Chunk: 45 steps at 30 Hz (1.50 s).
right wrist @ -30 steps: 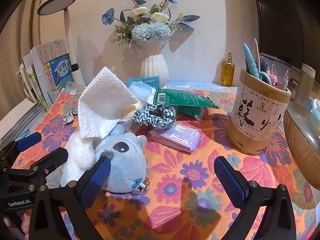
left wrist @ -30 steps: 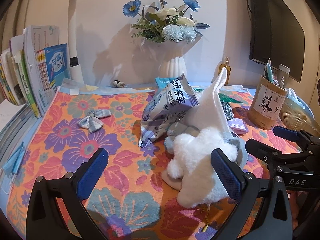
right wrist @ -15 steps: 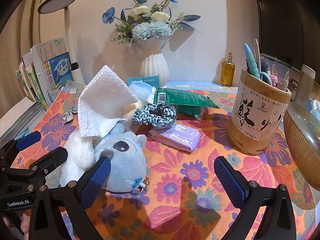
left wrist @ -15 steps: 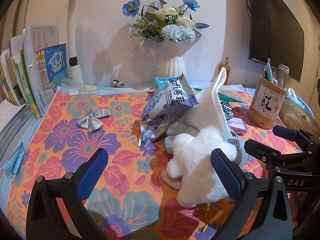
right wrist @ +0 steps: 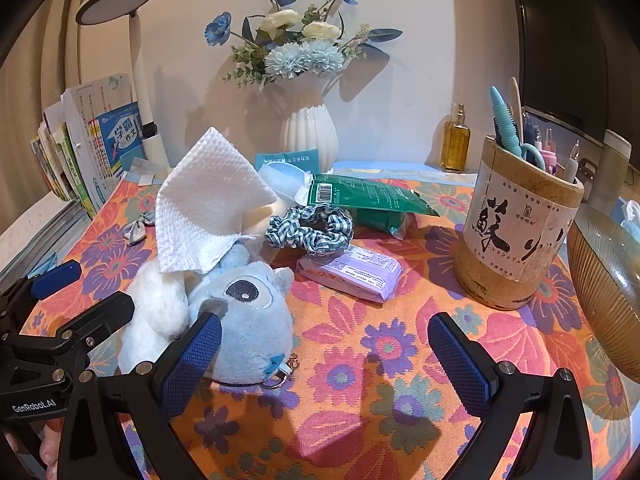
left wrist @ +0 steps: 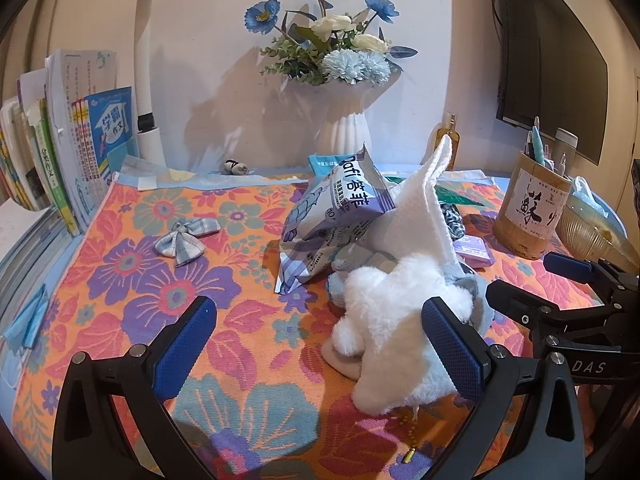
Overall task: Organize soft objects
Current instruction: 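Close left gripper on the white bunny while right gripper closes on the grey plush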
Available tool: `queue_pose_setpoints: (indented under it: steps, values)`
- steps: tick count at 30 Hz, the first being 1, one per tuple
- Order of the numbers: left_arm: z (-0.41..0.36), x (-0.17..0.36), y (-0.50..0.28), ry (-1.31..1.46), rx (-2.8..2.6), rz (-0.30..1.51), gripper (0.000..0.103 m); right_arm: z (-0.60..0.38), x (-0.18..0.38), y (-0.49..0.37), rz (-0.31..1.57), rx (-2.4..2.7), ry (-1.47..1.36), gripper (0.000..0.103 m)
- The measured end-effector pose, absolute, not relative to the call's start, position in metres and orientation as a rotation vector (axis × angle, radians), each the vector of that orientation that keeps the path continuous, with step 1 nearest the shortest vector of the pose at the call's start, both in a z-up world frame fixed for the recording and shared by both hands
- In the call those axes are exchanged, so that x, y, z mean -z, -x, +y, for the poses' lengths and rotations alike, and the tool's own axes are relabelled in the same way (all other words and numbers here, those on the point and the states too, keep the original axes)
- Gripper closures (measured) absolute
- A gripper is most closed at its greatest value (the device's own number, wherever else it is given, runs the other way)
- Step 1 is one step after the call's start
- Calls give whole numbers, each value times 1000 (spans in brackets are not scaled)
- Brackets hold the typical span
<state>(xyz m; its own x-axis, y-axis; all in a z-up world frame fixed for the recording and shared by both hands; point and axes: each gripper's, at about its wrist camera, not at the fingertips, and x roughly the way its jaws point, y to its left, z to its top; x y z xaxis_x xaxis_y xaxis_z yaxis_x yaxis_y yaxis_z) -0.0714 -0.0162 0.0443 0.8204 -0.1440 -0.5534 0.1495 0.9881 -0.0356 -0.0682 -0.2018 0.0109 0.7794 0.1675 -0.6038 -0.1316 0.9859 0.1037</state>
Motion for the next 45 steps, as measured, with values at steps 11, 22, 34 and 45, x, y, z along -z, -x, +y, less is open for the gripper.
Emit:
queue_pose_setpoints:
  steps: [11, 22, 34, 45]
  values:
    - [-17, -44, 71, -10, 154, 589, 1, -201, -11, 69, 656, -161, -49, 0]
    - [-17, -44, 71, -11, 155, 589, 1, -199, -10, 68, 657, -160, -47, 0]
    - [-7, -46, 64, 102, 342, 668, 1, -213, -8, 64, 686, -232, -141, 0]
    - [-40, -41, 42, 142, 443, 793, 33, -256, 11, 51, 765, -388, -455, 0]
